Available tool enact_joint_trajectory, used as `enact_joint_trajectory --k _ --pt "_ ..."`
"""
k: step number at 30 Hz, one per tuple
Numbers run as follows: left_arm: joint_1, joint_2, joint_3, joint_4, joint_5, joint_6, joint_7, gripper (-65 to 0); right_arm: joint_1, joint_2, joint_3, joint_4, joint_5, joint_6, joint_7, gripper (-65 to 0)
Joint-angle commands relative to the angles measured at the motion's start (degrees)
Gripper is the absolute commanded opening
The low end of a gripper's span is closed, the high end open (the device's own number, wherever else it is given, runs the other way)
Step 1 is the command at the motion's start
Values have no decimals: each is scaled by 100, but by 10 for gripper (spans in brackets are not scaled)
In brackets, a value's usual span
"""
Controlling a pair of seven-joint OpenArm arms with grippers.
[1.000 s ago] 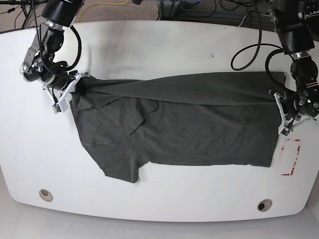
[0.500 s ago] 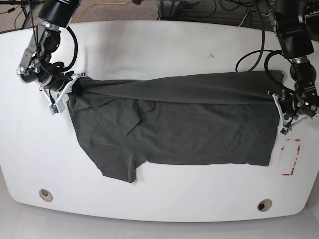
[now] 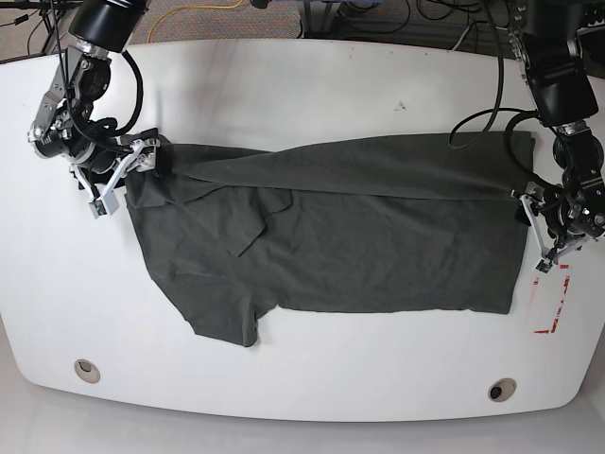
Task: Fold the T-shirt properly
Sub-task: 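Stretch the shirt between both grippers and lay it flat, then open both grippers and release the shirt's edge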
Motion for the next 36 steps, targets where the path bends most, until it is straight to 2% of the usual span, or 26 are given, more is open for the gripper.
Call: enact_joint_trajectory --k 1,7,12,16,23,27,36 --pt "-166 -119 -49 438 -25 12 101 -278 81 107 46 345 93 8 103 0" --pt "36 -119 -102 1256 -385 12 690 -278 81 124 64 960 58 8 103 0" --pt "502 -93 -480 2082 -842 12 1191 -278 72 177 73 1268 58 8 -11 0" --pt "1003 110 -744 2654 -1080 12 1402 -278 20 168 143 1259 58 8 -46 -14" --pt "1715 470 -1122 2961 -878 12 1376 -279 -341 54 345 1259 67 8 -46 -114" --pt "1988 602 -1236 2935 -711 12 998 -279 -508 1 468 1215 58 8 -2 -170" --pt "2269 646 -1227 2575 -570 12 444 -279 -569 36 442 204 58 8 508 -187"
